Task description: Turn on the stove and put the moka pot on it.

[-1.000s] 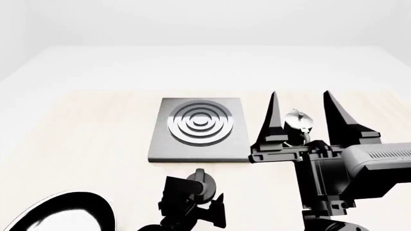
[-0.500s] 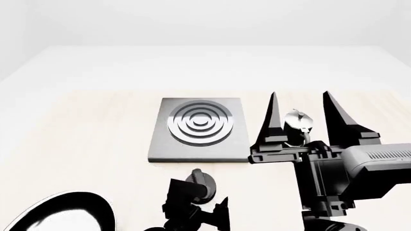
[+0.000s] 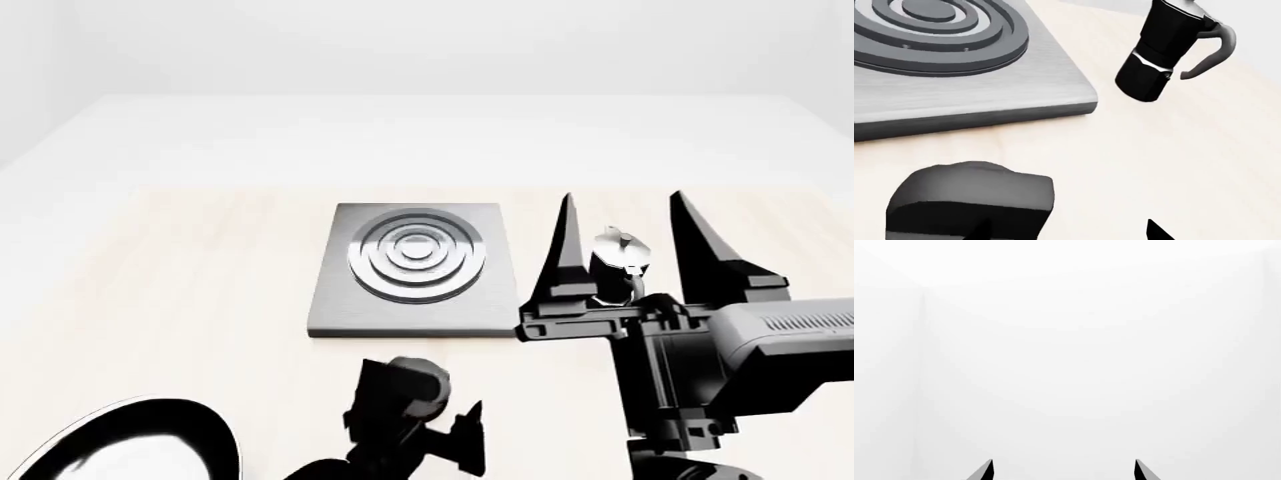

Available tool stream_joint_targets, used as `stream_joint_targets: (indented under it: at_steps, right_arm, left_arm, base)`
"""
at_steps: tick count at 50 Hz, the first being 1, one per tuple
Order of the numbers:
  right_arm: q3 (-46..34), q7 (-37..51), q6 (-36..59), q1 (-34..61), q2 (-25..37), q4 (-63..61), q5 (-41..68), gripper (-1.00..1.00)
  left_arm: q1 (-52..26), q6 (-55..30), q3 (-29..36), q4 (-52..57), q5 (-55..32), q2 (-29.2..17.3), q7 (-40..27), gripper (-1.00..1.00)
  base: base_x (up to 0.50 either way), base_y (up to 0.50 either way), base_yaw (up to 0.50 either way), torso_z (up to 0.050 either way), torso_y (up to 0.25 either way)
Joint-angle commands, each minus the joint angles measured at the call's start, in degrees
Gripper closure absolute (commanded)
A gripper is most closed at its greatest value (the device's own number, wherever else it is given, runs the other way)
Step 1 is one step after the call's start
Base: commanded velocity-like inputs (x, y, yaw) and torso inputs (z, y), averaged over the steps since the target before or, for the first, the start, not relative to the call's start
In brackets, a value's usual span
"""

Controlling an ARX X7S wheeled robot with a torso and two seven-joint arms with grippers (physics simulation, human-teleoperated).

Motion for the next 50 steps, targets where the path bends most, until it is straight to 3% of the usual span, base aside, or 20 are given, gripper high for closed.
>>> stream_joint_targets:
  at_steps: [1,15,26,50]
  right_arm:
    - [0.0,-0.1,-1.2,-0.9,0.3,0.4,-0.1,-1.00]
    - [0.1,0.0,-1.3,-0.7,0.5,0.5,0.5,-1.00]
    - [0.0,0.6,-0.3,-0.2,0.8,-0.3,1.1,-1.00]
    - [1.1,0.3,-0.9,1.3,1.8,3.6,1.1,-1.00]
  left_arm:
    - [-5.8,-0.8,-1.9,0.6,1.1,-0.5,-1.7,-1.00]
    - [-8.6,-1.0,-1.7,1.7,0.3,0.3,-2.2,-1.00]
    - [-9.9,4.5,-3.3,22.2,3.5,-4.4,-5.4,-1.00]
    - [-3.6,17.2,-11.0,39.4,17.1,-13.6,-14.7,-1.00]
  base:
    - [0.00,0.00,0.00,0.000,0.000]
    - [0.00,0.00,0.00,0.000,0.003]
    - [0.00,0.00,0.00,0.000,0.000]
    - [0.00,0.00,0.00,0.000,0.000]
